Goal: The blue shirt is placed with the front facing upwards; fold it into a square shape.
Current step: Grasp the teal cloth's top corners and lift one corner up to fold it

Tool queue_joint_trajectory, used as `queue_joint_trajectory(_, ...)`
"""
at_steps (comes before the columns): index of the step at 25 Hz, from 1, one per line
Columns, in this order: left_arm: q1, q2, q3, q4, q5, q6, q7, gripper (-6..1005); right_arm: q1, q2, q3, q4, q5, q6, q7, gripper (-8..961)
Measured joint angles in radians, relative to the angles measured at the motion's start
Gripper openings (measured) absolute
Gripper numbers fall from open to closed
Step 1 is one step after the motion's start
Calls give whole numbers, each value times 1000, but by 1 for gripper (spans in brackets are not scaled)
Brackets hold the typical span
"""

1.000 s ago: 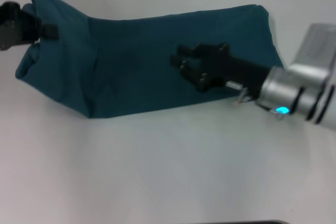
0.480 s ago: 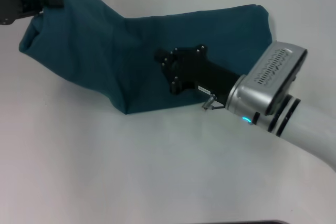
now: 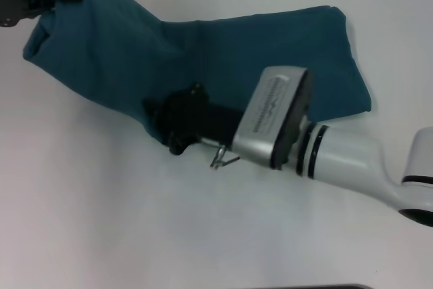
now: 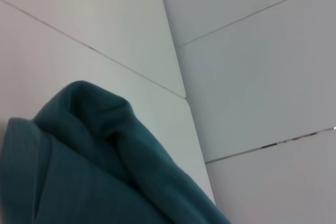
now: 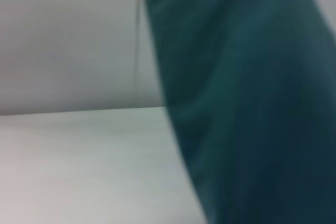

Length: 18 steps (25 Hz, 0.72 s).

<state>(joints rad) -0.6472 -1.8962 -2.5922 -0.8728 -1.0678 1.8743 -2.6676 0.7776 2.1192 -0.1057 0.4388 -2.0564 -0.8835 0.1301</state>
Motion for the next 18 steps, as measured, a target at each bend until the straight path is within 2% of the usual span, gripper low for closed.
queue_joint_trajectory(3,1,1,-9,1,0,-2,3,27,0,0,70,16,-104,67,4,6)
queue_joint_trajectory(11,-1,3,-31,11,-32,19,10,27,4,-2,108,35,-166,94,13,6)
queue_joint_trajectory(18,-10,-12,-18,12,-67,27,11,27,-2,-5,123,43,-177,102,14,9)
